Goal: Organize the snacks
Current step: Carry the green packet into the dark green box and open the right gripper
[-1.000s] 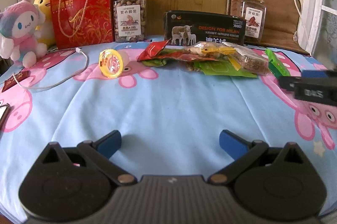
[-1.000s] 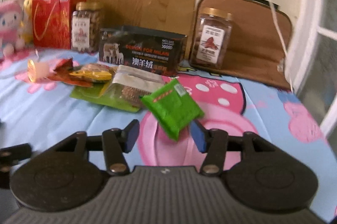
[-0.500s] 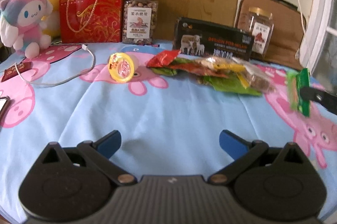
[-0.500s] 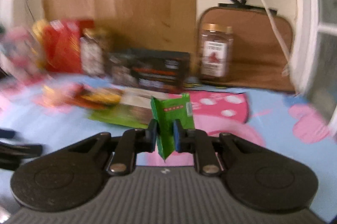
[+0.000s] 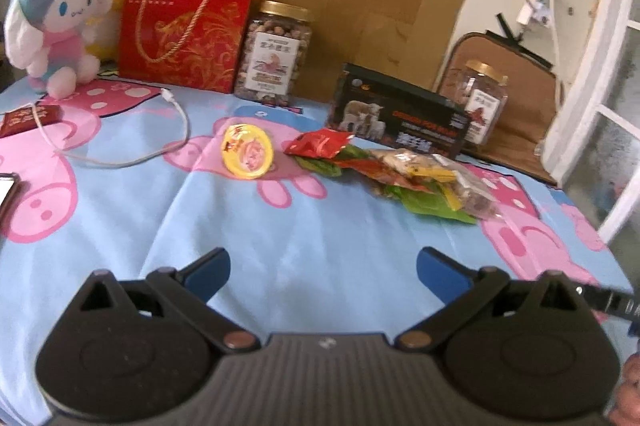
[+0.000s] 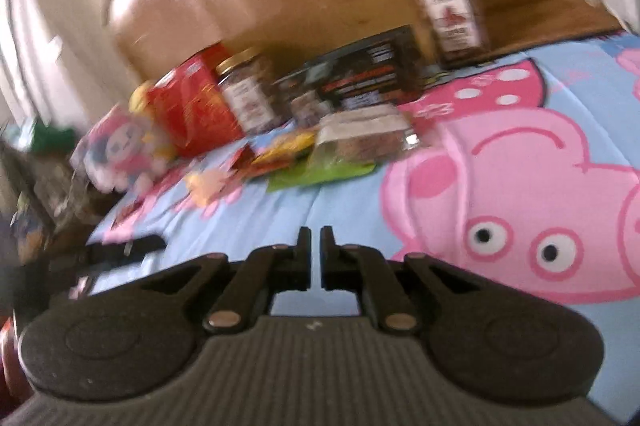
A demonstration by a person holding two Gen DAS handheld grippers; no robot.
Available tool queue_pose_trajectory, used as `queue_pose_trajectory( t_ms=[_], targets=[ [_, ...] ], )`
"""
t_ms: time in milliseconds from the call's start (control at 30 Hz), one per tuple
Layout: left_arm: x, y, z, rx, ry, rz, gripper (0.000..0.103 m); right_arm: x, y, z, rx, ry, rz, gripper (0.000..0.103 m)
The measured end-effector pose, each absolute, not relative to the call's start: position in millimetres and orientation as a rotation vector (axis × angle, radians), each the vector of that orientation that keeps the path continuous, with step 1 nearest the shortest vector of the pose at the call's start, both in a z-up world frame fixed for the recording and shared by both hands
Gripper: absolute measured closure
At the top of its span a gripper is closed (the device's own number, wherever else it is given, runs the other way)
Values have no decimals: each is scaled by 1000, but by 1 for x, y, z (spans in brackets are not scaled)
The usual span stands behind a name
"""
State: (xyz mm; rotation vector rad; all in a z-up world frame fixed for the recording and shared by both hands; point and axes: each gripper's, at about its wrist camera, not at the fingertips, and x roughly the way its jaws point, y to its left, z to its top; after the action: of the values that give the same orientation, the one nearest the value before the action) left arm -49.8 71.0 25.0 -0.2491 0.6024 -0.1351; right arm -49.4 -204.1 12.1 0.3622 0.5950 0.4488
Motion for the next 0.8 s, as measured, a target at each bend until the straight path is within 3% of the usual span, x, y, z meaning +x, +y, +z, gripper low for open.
queue_pose_trajectory(
  t_ms=[100, 167, 300, 433, 533, 633, 800],
  targets=[
    [-60, 74, 31, -210, 599, -184, 0, -55, -200, 11, 318, 635, 596, 85],
    [-69, 82, 33, -208, 625, -243, 0, -57, -192, 10, 286, 664, 686, 74],
    [-87, 98, 27, -290, 735, -386, 2, -66, -180, 8, 211, 679, 784, 71],
    [-89, 98, 15, -403, 835, -515, 7, -74, -162, 2, 65, 673, 835, 46],
    [-82, 85, 6, -380, 858, -512, 13, -87, -144, -6, -116, 606, 854, 38],
    [-75, 69, 6, -321, 839, -510, 25, -91, -129, -9, -218, 551, 863, 36],
    [-65, 55, 11, -224, 808, -431, 32, -79, -124, -8, -188, 530, 816, 45]
  ],
)
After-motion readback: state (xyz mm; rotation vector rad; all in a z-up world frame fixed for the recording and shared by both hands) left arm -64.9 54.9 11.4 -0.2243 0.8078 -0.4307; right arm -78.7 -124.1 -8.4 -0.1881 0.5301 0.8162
